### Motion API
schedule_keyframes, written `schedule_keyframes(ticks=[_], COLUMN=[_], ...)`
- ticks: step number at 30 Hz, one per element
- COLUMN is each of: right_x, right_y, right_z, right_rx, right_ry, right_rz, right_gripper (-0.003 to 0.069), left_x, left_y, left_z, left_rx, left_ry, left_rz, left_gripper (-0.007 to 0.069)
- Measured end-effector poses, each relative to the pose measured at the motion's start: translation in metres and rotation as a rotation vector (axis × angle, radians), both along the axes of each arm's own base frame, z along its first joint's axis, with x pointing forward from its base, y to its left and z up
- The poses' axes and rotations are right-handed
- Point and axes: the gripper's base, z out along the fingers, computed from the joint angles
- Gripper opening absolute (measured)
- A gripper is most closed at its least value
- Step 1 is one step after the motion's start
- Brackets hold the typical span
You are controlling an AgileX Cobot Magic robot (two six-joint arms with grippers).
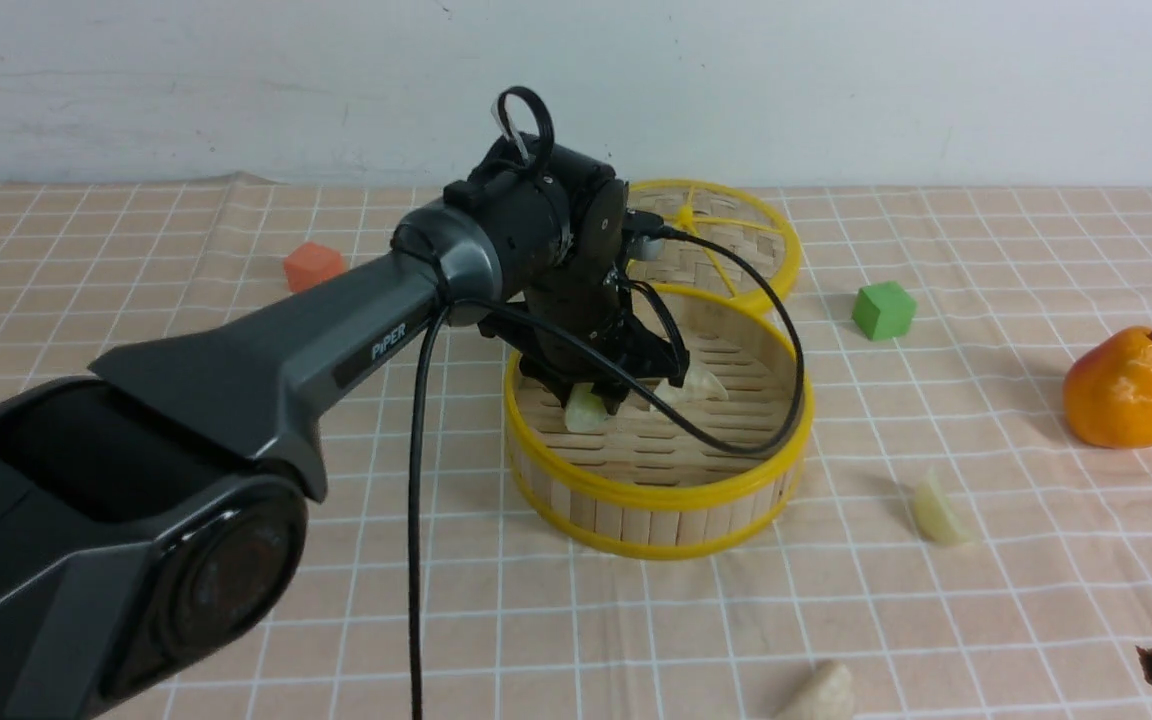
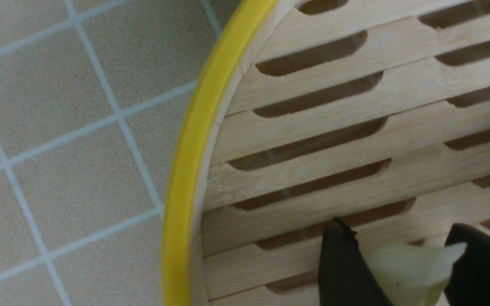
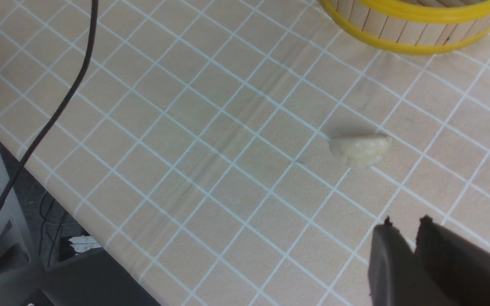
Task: Put the dumplings into the steamer on the table with the brown tablecloth.
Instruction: 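Place the dumpling into the bamboo steamer basket with the left gripper, then reach for and grasp a dumpling lying on the table beside the steamer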
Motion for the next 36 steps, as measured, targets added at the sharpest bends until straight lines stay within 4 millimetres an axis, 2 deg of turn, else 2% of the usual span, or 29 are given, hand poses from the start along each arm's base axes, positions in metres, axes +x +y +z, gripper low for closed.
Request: schedule_keyframes(ticks=[1, 3, 4, 5, 6, 8, 9, 10, 12, 16, 17, 18, 19, 22, 23, 24, 27, 29, 30, 31, 32, 36], right_x=[0.0, 0.002, 0.002, 0.005, 0.005, 0.014, 0.015, 0.02, 0.036, 0.066, 0.07, 0.082, 0.092, 0.116, 0.118, 0.128, 0.145, 0.154, 0.155, 0.16, 0.164, 0.175], right_y=[0.0, 0.001, 0.001, 0.002, 0.002, 0.006, 0.007, 0.009, 0.016, 0.031, 0.033, 0.04, 0.046, 0.06, 0.06, 0.066, 0.075, 0.078, 0.079, 0.08, 0.082, 0.087], right_z=[0.0, -0.001, -0.001, -0.003, -0.003, -0.009, -0.01, -0.012, -0.019, -0.033, -0.035, -0.044, -0.054, -0.08, -0.082, -0.094, -0.12, -0.135, -0.138, -0.146, -0.152, -0.17], right_rx=[0.001, 0.009, 0.01, 0.006, 0.007, -0.016, -0.018, -0.035, -0.092, -0.179, -0.187, -0.214, -0.23, -0.248, -0.249, -0.246, -0.25, -0.255, -0.259, -0.254, -0.244, -0.209], right_ry=[0.001, 0.027, 0.03, 0.047, 0.049, 0.092, 0.097, 0.112, 0.158, 0.238, 0.249, 0.286, 0.309, 0.368, 0.37, 0.391, 0.441, 0.47, 0.48, 0.489, 0.498, 0.522], right_rz=[-0.002, -0.024, -0.027, -0.041, -0.043, -0.07, -0.074, -0.079, -0.085, -0.088, -0.088, -0.088, -0.091, -0.127, -0.128, -0.16, -0.236, -0.292, -0.298, -0.347, -0.386, -0.483], right_gripper=[0.0094, 0.0097, 0.0097, 0.0097, 0.0097, 0.0099, 0.0099, 0.01, 0.0103, 0.0106, 0.0106, 0.0109, 0.0113, 0.0131, 0.0134, 0.0155, 0.0237, 0.0323, 0.0323, 0.0411, 0.0468, 0.0609], left_x=[0.0, 0.0, 0.0, -0.002, -0.002, -0.011, -0.012, -0.016, -0.035, -0.071, -0.073, -0.09, -0.102, -0.125, -0.127, -0.139, -0.159, -0.172, -0.171, -0.184, -0.189, -0.208], left_y=[0.0, 0.001, 0.001, 0.003, 0.003, 0.008, 0.009, 0.011, 0.023, 0.045, 0.046, 0.057, 0.064, 0.078, 0.079, 0.086, 0.098, 0.105, 0.105, 0.111, 0.115, 0.125], left_z=[0.0, 0.004, 0.004, 0.012, 0.014, 0.049, 0.052, 0.066, 0.122, 0.193, 0.196, 0.222, 0.238, 0.27, 0.272, 0.285, 0.3, 0.305, 0.304, 0.306, 0.306, 0.3], left_rx=[-0.002, -0.004, -0.004, -0.005, -0.007, -0.027, -0.026, -0.036, -0.075, -0.123, -0.123, -0.141, -0.154, -0.189, -0.191, -0.204, -0.221, -0.231, -0.227, -0.232, -0.229, -0.215], left_ry=[-0.003, -0.007, -0.007, -0.008, -0.011, -0.044, -0.044, -0.059, -0.125, -0.203, -0.203, -0.23, -0.252, -0.316, -0.321, -0.353, -0.379, -0.383, -0.378, -0.377, -0.372, -0.345], left_rz=[0.0, 0.002, 0.002, 0.003, 0.003, 0.006, 0.006, 0.007, 0.01, 0.015, 0.016, 0.018, 0.019, 0.014, 0.013, 0.006, 0.0, -0.004, -0.004, -0.008, -0.012, -0.023], left_gripper=[0.0315, 0.0402, 0.0409, 0.0449, 0.0449, 0.0501, 0.0505, 0.0512, 0.0507, 0.0445, 0.0434, 0.0386, 0.0337, 0.0206, 0.0196, 0.0119, -0.0013, -0.0014, -0.0014, -0.0014, -0.0014, -0.0014])
